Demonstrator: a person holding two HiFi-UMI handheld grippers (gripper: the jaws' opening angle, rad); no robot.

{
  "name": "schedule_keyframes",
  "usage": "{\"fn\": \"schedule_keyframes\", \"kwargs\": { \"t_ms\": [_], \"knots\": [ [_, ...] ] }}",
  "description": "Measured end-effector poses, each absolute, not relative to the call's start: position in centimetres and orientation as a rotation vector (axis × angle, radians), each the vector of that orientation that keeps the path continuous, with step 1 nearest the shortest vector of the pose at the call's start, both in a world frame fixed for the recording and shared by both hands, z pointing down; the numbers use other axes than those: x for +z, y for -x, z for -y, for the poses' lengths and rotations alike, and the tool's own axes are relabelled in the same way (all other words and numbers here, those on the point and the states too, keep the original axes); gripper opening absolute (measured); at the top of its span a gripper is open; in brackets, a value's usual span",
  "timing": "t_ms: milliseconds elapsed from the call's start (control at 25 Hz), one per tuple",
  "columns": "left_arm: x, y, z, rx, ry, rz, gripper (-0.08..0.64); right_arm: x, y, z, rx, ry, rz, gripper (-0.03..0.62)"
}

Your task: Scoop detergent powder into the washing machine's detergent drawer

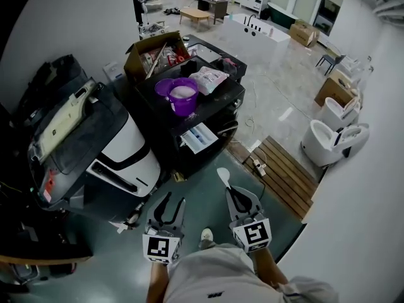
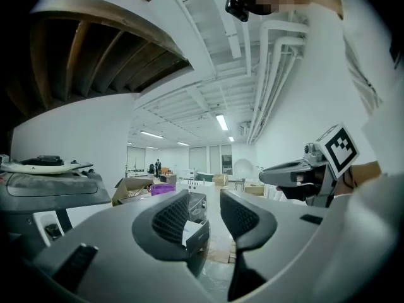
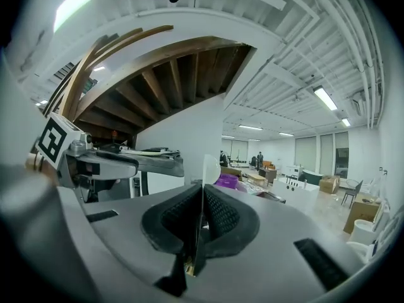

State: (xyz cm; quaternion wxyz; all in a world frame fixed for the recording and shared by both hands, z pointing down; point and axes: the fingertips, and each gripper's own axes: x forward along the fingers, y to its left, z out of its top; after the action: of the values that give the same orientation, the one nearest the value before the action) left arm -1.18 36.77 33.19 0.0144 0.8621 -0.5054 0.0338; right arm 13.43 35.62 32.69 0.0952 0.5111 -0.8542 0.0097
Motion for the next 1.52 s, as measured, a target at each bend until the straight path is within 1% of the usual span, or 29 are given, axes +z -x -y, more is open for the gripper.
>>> {"fn": "schedule_keyframes", "kwargs": {
  "t_ms": [240,440,720,1080,1520],
  "knots": [
    [33.4,-0.8,-32.6,0.143,-2.67,1.618,0.164,33.4,-15.4,-30.7,0.011,-1.47,2.579,0.009],
    [33.5,-1.0,-30.4,0.167,-2.65,1.641,0.163,33.9,-15.4,-28.2,0.083,-1.423,2.584,0.009],
    [33.8,-1.1,-26.7,0.182,-2.652,1.644,0.161,34.3,-15.1,-24.5,0.09,-1.408,2.588,0.009],
    [34.9,0.5,-19.5,0.161,-2.67,1.591,0.161,35.2,-13.4,-17.8,0.082,-1.429,2.545,0.009],
    [36.2,4.7,-9.2,0.147,-2.693,1.479,0.16,36.1,-9.8,-8.4,0.112,-1.48,2.461,0.008]
  ]
}}
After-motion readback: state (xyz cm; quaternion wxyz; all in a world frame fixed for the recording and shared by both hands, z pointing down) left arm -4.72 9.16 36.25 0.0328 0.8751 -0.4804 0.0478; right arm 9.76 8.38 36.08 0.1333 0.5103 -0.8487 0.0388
